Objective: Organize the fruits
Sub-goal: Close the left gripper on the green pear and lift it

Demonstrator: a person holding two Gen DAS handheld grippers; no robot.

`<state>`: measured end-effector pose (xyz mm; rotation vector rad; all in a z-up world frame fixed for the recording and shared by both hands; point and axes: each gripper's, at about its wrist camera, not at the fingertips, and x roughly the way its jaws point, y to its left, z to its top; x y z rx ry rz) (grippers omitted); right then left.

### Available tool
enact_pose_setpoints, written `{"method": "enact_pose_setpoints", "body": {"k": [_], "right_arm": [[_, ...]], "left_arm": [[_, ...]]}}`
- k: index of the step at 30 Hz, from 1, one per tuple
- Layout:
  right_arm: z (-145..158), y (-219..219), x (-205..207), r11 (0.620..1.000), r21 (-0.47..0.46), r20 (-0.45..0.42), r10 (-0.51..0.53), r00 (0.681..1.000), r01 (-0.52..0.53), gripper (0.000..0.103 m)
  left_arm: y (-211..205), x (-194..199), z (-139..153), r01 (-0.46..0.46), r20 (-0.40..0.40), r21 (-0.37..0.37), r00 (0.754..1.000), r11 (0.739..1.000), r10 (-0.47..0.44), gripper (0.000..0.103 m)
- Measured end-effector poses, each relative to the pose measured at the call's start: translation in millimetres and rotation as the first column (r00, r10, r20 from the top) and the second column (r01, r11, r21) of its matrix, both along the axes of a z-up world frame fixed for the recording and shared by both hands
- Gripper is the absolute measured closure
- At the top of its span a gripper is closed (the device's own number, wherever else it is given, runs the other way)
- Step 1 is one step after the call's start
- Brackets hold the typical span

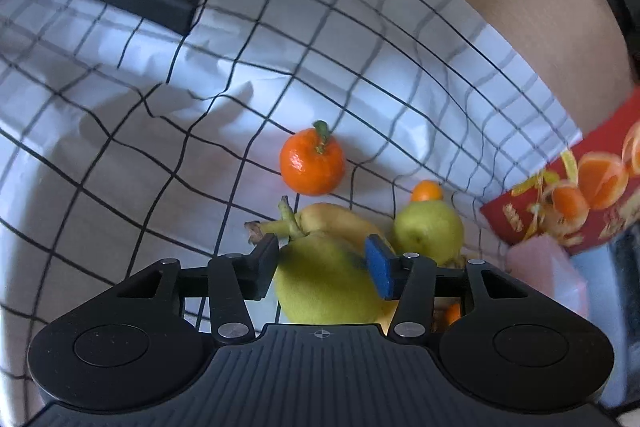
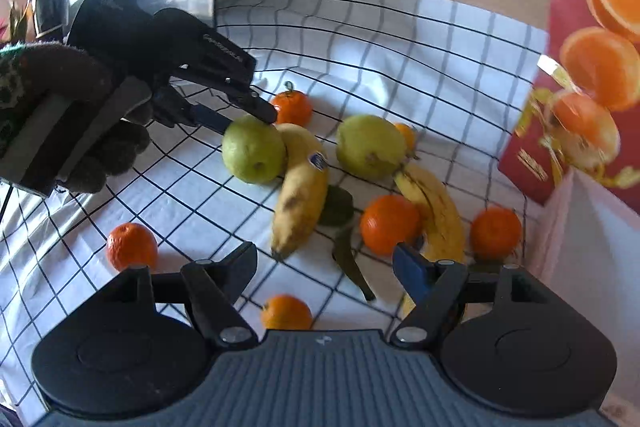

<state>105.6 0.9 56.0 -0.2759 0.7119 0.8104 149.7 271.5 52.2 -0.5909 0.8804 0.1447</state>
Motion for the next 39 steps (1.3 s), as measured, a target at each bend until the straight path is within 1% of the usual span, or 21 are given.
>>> {"method": "enact_pose_setpoints", "body": {"k": [1,3,4,5,8,9,12,13,14,15,16,17,20,21,23,26,28,31,35,37,39], "right_arm": [[0.0,-5.6,-2.8,1.0,0.005,-0.002,-0.01,1.0,0.01,0.028],[0.0,-17.2,-5.2,0.999,0.016,-0.003,-0.029,1.0,0.029,0.028],[-0.1,-23.8,-6.7,0.999,0.024,-0.006,-0.039,0.999,0.04,0.028],[0.1,-29.7,-8.1,0.998,0.031,-0.01,-0.05,0.999,0.05,0.028],[-1.8,-47.2,-12.5,0.995,0.052,-0.025,-0.079,0.997,0.081,0.028],[-3.1,-52.7,-14.5,0.994,0.058,-0.033,-0.09,0.995,0.092,0.028],[-7.0,-65.2,-19.1,0.992,0.072,-0.054,-0.104,0.993,0.108,0.028],[-8.4,-68.3,-21.3,0.991,0.071,-0.057,-0.106,0.993,0.11,0.028],[-9.9,-70.7,-23.7,0.991,0.07,-0.058,-0.108,0.992,0.112,0.028],[-10.8,-72.4,-25.2,0.991,0.068,-0.06,-0.109,0.992,0.113,0.028],[-11.3,-73.4,-27.2,0.991,0.066,-0.062,-0.111,0.992,0.115,0.028],[-11.6,-75.0,-29.8,0.991,0.066,-0.062,-0.113,0.992,0.117,0.028],[-11.2,-79.3,-36.2,0.991,0.066,-0.06,-0.115,0.992,0.119,0.028],[-11.2,-80.0,-38.1,0.991,0.064,-0.059,-0.116,0.991,0.12,0.028],[-11.5,-81.3,-41.1,0.991,0.059,-0.059,-0.119,0.991,0.122,0.028],[-12.5,-82.4,-43.8,0.99,0.058,-0.064,-0.125,0.99,0.128,0.028],[-13.3,-82.5,-45.9,0.99,0.059,-0.069,-0.126,0.99,0.13,0.028],[-15.5,-81.4,-48.1,0.99,0.056,-0.075,-0.125,0.989,0.13,0.028],[-16.9,-81.0,-52.0,0.99,0.053,-0.076,-0.124,0.989,0.128,0.028],[-17.6,-81.7,-53.4,0.99,0.05,-0.075,-0.127,0.989,0.131,0.028],[-18.5,-83.3,-53.5,0.99,0.047,-0.079,-0.131,0.988,0.135,0.028]], "left_arm": [[-6.8,-2.5,4.6,0.021,0.0,0.046,1.0,0.999,-0.021,0.05],[-27.3,-11.4,12.3,0.065,0.006,0.139,0.998,0.988,-0.066,0.05],[-35.7,-15.7,15.3,0.077,0.016,0.17,0.997,0.982,-0.081,0.05],[-45.1,-21.4,18.5,0.088,0.029,0.201,0.995,0.976,-0.095,0.047],[-65.7,-34.6,21.0,0.112,0.033,0.27,0.992,0.956,-0.126,0.041],[-71.9,-38.2,19.9,0.12,0.038,0.304,0.99,0.945,-0.138,0.041],[-87.1,-41.8,14.5,0.151,0.044,0.414,0.982,0.898,-0.185,0.041],[-89.3,-40.4,11.6,0.154,0.045,0.439,0.98,0.885,-0.193,0.041],[-86.9,-38.0,8.8,0.143,0.044,0.448,0.982,0.883,-0.182,0.041],[-82.7,-35.6,6.5,0.124,0.043,0.436,0.987,0.891,-0.158,0.041],[-75.6,-33.6,4.8,0.1,0.048,0.402,0.99,0.91,-0.13,0.038],[-67.8,-32.0,2.9,0.076,0.055,0.359,0.993,0.93,-0.102,0.036],[-46.4,-27.0,-1.5,0.016,0.071,0.241,0.997,0.97,-0.034,0.035],[-38.9,-24.4,-2.3,-0.003,0.069,0.198,0.998,0.98,-0.011,0.035],[-27.9,-19.9,-3.9,-0.031,0.061,0.134,0.998,0.991,0.023,0.036],[-16.3,-13.9,-6.0,-0.072,0.046,0.049,0.997,0.996,0.07,0.035],[-10.7,-10.2,-8.1,-0.098,0.032,0.011,0.995,0.995,0.098,0.035],[-5.6,-2.9,-11.2,-0.114,-0.007,0.002,0.993,0.993,0.114,0.034],[-0.4,2.7,-14.6,-0.144,-0.037,-0.032,0.989,0.989,0.143,0.032],[2.3,6.8,-18.7,-0.15,-0.067,-0.076,0.987,0.986,0.145,0.031],[6.1,11.3,-26.7,-0.168,-0.109,-0.143,0.982,0.975,0.153,0.031]]}}
